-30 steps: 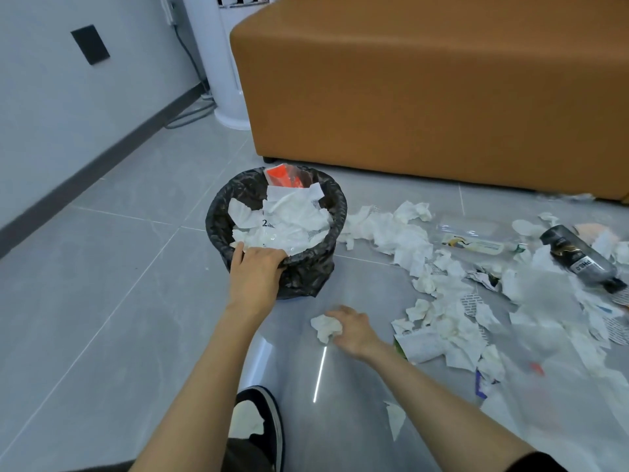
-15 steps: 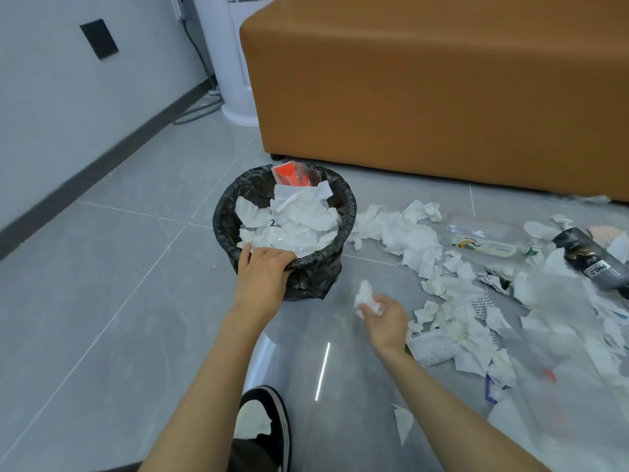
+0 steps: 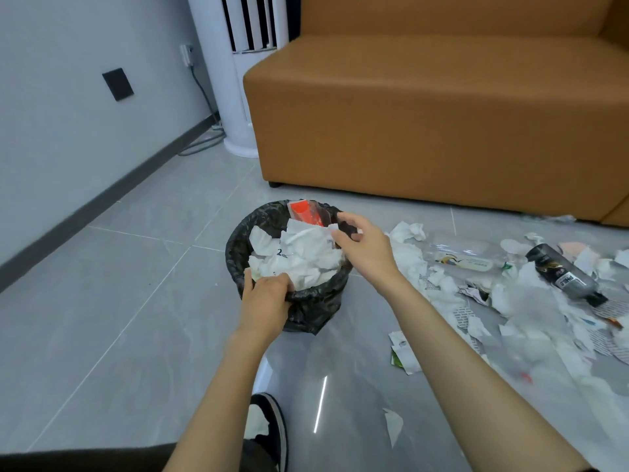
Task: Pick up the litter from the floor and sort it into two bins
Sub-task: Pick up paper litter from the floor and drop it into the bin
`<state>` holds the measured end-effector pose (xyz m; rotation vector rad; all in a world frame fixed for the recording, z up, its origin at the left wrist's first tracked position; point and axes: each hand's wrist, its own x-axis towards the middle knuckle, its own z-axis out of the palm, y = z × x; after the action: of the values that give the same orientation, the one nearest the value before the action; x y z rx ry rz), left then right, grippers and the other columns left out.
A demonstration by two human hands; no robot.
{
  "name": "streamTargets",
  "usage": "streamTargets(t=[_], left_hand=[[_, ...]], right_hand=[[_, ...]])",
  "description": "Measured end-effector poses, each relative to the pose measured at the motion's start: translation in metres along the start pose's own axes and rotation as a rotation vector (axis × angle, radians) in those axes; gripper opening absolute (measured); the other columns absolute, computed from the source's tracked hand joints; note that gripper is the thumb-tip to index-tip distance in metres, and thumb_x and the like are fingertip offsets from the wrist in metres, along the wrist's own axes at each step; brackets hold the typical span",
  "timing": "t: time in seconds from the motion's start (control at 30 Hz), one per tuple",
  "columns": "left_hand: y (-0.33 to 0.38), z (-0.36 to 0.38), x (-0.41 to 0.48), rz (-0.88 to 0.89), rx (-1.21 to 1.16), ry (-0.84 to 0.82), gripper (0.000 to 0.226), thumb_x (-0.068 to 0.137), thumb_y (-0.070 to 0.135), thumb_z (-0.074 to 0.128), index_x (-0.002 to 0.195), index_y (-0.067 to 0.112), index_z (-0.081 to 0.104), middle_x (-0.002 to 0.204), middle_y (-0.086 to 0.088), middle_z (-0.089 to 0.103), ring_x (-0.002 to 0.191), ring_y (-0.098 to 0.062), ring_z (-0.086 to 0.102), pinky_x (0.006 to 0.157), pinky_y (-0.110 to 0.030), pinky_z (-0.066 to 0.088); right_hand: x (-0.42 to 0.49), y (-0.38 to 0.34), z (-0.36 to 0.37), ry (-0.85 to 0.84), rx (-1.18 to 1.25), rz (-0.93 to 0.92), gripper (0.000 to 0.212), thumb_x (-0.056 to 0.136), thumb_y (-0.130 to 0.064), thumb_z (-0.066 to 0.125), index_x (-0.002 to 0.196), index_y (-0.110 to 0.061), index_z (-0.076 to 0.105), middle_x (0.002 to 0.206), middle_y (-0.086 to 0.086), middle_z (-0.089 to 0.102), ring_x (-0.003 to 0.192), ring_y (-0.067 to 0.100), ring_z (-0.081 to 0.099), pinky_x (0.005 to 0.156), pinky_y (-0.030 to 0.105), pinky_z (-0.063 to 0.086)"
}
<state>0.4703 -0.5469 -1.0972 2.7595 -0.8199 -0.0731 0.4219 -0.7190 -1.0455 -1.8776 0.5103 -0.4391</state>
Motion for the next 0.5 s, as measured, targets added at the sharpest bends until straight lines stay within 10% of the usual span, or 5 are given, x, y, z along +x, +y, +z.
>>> streamTargets(t=[0.23,0.5], left_hand=[[0.046,-0.012,-0.005,0.056,-0.202,0.147,0.050,0.070,0.030,0.079,0.111,0.018,0.053,0.126,0.000,0.034,0.121,-0.018,0.029,0.080,-0.025,0.040],[0.119,0.025,-0.013,0.351,-0.342,0.007,0.031,0.092,0.012,0.050,0.122,0.021,0.053,0.129,0.005,0.048,0.121,-0.014,0.041,0.094,-0.027,0.038]], right_hand=[[-0.025,0.057,-0.041,0.183,0.037,0.259,0.019,0.092,-0.016,0.054,0.109,-0.019,0.062,0.117,-0.001,0.060,0.100,0.014,0.054,0.088,0.032,0.048],[-0.094,0.165,-0.096,0.089,-0.358,0.636,0.033,0.086,-0.016,0.057,0.119,-0.016,0.058,0.126,0.011,0.057,0.117,0.028,0.052,0.096,0.032,0.039]])
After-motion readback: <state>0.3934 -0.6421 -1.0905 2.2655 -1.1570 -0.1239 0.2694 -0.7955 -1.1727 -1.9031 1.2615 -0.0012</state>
